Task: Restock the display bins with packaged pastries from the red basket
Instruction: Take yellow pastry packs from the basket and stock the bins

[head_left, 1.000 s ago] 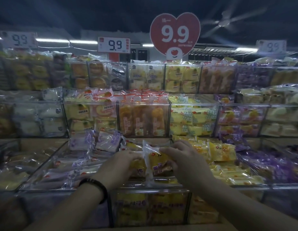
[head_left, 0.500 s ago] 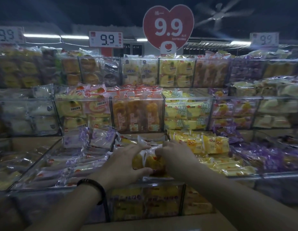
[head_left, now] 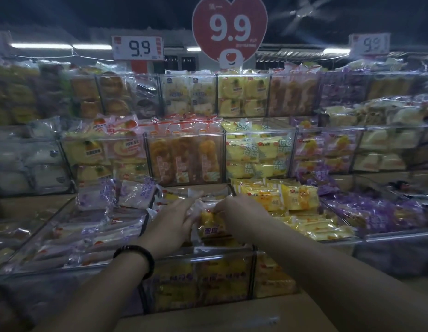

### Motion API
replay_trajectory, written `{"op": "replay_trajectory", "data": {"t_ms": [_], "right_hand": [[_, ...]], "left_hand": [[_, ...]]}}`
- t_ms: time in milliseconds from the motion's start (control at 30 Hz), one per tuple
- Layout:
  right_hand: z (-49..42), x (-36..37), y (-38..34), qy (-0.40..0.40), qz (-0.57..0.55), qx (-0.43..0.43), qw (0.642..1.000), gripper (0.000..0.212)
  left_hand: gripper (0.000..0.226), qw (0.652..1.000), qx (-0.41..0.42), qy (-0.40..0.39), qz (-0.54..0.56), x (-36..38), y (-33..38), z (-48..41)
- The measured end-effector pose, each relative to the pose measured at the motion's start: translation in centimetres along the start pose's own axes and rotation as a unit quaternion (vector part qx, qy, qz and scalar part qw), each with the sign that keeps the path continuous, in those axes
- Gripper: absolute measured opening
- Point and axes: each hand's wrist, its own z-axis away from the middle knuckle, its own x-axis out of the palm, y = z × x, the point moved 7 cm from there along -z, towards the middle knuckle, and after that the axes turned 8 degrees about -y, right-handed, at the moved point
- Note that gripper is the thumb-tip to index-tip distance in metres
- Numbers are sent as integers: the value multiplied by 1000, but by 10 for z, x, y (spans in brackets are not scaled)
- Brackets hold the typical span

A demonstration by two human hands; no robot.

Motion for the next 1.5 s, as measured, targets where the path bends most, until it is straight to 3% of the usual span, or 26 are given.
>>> {"op": "replay_trajectory", "data": {"t_ms": [100, 200, 300, 467, 600, 667, 767, 833, 900, 1000, 1133, 1233, 1367, 1500], "right_hand": [[0, 2, 5, -68, -17, -3, 998, 55], [12, -1, 9, -72, -36, -19, 997, 66], [38, -3, 22, -6, -103, -23, 994, 64], [98, -1, 46, 189, -140, -67, 970, 26], [153, 15, 64, 274, -138, -100, 946, 14], [179, 33, 73, 264, -150, -97, 948, 9], [206, 82, 91, 172, -148, -35, 973, 6], [218, 133, 108, 30, -136, 27, 990, 9], [231, 192, 131, -114, -139, 90, 980, 20], [257, 268, 163, -230, -169, 174, 942, 27], [292, 361, 186, -390, -138, 224, 882, 35], [315, 421, 207, -471, -85, 252, 841, 66], [328, 470, 230, -477, -107, 311, 815, 53], [324, 510, 227, -454, -114, 309, 828, 74]], "left_hand": [[50, 999, 18, 22, 27, -3, 4, 5], [44, 998, 16, 39, -37, -7, 11, 13], [42, 994, 8, 38, -106, -9, 20, 20], [58, 982, 31, 64, -176, -15, 47, 38], [35, 964, 158, 143, -157, -1, 104, 73], [22, 959, 234, 116, -112, 27, 131, 98], [11, 960, 273, -53, -41, 97, 147, 125], [9, 951, 231, -206, -12, 155, 140, 138], [14, 923, 149, -356, -17, 214, 121, 151], [24, 866, 60, -495, -34, 280, 92, 172], [36, 819, 4, -568, -77, 336, 56, 185], [41, 799, -36, -594, -88, 363, 28, 186], [39, 768, -85, -626, -102, 384, 2, 183], [38, 762, -96, -631, -110, 400, -11, 176]]}}
